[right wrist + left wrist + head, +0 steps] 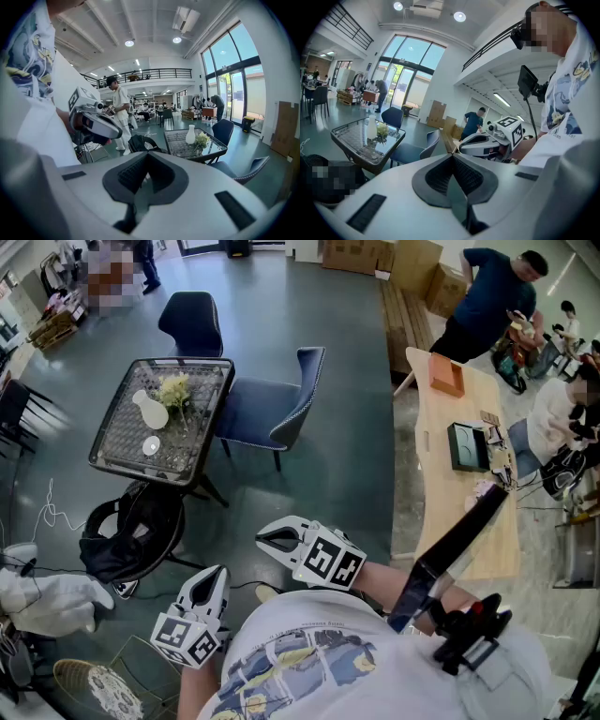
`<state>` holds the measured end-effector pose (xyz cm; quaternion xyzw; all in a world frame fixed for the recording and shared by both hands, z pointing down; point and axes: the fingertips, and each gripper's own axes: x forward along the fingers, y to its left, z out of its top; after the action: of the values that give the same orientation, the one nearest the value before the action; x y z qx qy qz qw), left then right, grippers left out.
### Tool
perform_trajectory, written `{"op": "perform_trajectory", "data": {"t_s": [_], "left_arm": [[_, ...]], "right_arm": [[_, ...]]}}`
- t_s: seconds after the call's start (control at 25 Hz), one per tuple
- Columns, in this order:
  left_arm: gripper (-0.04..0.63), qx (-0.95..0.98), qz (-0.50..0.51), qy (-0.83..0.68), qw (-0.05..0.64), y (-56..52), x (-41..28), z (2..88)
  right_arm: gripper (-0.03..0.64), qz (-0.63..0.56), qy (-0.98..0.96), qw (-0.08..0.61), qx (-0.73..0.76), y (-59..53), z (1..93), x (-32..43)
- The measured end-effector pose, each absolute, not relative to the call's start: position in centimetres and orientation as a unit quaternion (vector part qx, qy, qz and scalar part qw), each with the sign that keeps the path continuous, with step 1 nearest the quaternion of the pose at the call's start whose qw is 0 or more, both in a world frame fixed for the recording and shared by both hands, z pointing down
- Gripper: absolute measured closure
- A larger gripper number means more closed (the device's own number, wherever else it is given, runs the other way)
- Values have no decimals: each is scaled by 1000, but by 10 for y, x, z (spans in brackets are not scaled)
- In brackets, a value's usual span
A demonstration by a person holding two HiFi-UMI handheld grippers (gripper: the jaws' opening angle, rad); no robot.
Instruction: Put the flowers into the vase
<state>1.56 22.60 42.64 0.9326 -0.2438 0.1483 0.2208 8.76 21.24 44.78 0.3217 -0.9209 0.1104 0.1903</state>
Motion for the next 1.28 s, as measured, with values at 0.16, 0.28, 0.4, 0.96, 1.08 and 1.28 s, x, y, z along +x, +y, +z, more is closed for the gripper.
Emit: {"op": "perform_trajectory", "data": {"t_s": [0.16, 0.28, 0.4, 0.96, 1.08, 1.28], "left_arm": [[586, 931, 151, -251, 220, 230, 38, 424], [586, 929, 152, -261, 212, 235, 56, 423], [586, 924, 152, -278, 216, 243, 68, 425], [586, 923, 149, -281, 218, 215, 54, 436], [586, 926, 146, -270, 220, 184, 36, 442], [586, 939, 131, -235, 216, 117, 7, 440]], "right_arm": [[609, 113, -925, 193, 306, 221, 449, 106], [609, 114, -929, 195, 293, 231, 455, 123], [609, 121, -933, 193, 278, 241, 461, 137], [606, 160, -915, 185, 320, 206, 483, 153], [595, 167, -906, 191, 340, 173, 487, 141], [568, 188, -890, 204, 362, 105, 492, 113]]}}
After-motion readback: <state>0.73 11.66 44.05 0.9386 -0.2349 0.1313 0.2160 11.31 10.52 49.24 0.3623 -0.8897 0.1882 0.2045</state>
